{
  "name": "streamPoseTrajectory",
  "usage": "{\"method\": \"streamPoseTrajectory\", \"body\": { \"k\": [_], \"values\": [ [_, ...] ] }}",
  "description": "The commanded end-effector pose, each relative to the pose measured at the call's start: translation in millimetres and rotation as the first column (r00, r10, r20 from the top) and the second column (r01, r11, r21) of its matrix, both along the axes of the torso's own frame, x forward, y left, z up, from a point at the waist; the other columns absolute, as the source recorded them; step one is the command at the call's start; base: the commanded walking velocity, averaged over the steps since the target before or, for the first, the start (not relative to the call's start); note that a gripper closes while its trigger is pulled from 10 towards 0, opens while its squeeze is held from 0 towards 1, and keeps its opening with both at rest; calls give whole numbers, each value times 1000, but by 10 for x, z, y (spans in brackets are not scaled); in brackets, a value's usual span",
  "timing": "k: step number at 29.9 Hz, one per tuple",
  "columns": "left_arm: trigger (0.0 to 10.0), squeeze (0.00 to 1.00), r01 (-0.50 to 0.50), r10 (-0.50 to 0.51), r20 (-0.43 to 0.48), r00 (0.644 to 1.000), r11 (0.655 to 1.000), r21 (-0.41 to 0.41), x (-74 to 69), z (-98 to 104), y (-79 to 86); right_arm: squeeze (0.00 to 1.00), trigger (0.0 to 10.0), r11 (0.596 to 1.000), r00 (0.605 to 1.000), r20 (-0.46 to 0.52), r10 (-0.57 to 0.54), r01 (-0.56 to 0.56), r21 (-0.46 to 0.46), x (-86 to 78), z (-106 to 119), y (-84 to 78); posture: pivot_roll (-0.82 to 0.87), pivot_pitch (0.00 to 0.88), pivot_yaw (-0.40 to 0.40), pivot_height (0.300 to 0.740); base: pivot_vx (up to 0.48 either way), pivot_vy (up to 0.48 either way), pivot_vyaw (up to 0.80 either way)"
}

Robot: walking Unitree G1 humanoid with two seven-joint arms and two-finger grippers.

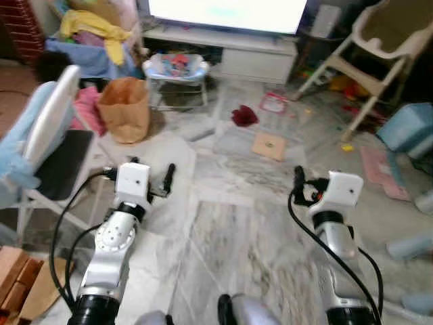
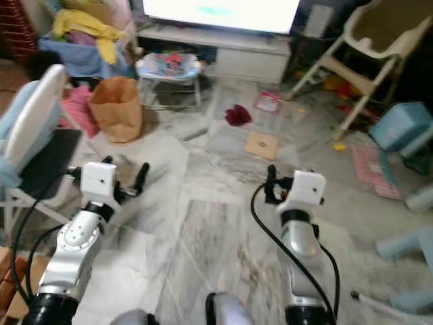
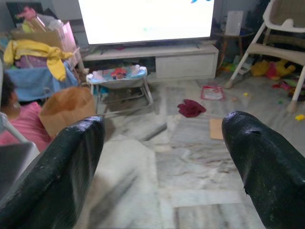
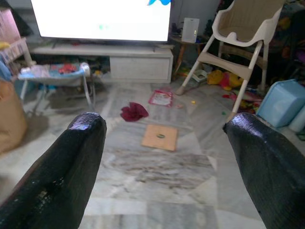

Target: Restocking fridge

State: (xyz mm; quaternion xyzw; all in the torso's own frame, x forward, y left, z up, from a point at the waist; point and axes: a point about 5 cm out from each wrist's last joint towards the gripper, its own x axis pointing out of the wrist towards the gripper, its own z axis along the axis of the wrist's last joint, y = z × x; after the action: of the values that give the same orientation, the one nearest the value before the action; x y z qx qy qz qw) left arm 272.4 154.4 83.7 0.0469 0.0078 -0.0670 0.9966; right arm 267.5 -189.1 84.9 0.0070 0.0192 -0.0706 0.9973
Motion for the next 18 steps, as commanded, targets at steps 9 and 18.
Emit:
{"method": "streamPoseTrajectory", "body": {
  "k": [9,18],
  "values": [
    [10000,0,-35,35,12,999,999,20,-18,15,61,0,10000,999,999,37,32,-32,-2,146,125,54,-25,52,-64,740,0,0,0],
    [10000,0,10,-10,15,1000,999,47,45,75,54,0,10000,1000,1000,21,-6,6,12,47,56,24,-27,67,-34,740,0,0,-576]
  ]
}}
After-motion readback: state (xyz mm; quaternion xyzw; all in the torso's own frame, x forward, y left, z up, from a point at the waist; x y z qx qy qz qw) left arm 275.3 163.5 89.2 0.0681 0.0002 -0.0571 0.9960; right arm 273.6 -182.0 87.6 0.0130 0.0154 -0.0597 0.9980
